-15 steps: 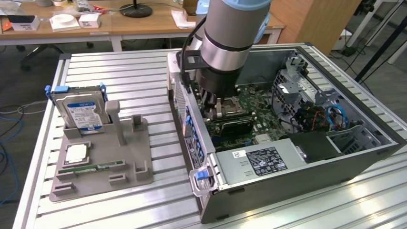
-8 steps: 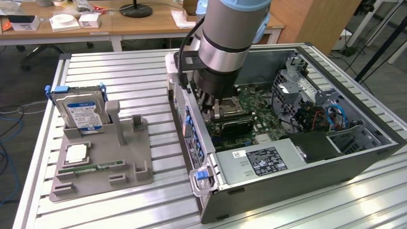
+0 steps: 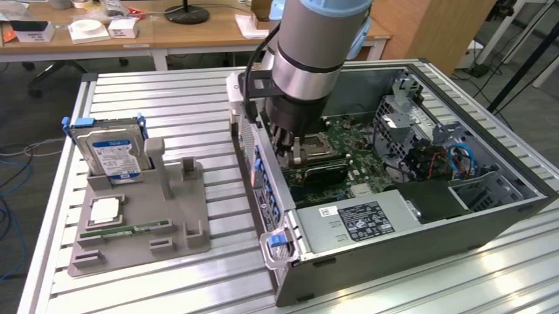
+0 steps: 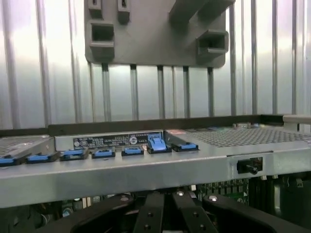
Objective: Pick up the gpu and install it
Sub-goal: 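Press down on the gpu until it lock into place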
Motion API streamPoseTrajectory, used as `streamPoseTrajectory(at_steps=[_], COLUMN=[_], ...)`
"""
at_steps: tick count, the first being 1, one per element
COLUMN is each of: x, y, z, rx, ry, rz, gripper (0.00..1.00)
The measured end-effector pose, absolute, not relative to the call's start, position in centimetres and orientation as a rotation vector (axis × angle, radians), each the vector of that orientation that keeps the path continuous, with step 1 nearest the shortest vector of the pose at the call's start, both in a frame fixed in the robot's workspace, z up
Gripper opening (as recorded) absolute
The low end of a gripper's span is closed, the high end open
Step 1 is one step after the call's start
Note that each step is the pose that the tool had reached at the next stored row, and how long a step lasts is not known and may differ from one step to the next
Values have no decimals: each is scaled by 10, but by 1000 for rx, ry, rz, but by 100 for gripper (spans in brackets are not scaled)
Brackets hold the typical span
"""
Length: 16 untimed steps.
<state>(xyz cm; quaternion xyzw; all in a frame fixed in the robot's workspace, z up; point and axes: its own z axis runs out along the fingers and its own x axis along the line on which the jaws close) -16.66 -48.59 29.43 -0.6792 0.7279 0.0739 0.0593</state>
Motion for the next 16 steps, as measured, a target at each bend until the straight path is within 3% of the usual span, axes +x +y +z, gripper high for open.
streamPoseTrajectory(at_steps=[7,16], x=[-158,-148], y=[-486,-486], z=[288,291], rx=[-2046,-2084], ry=[2212,2280], rz=[238,381], gripper=[11,11])
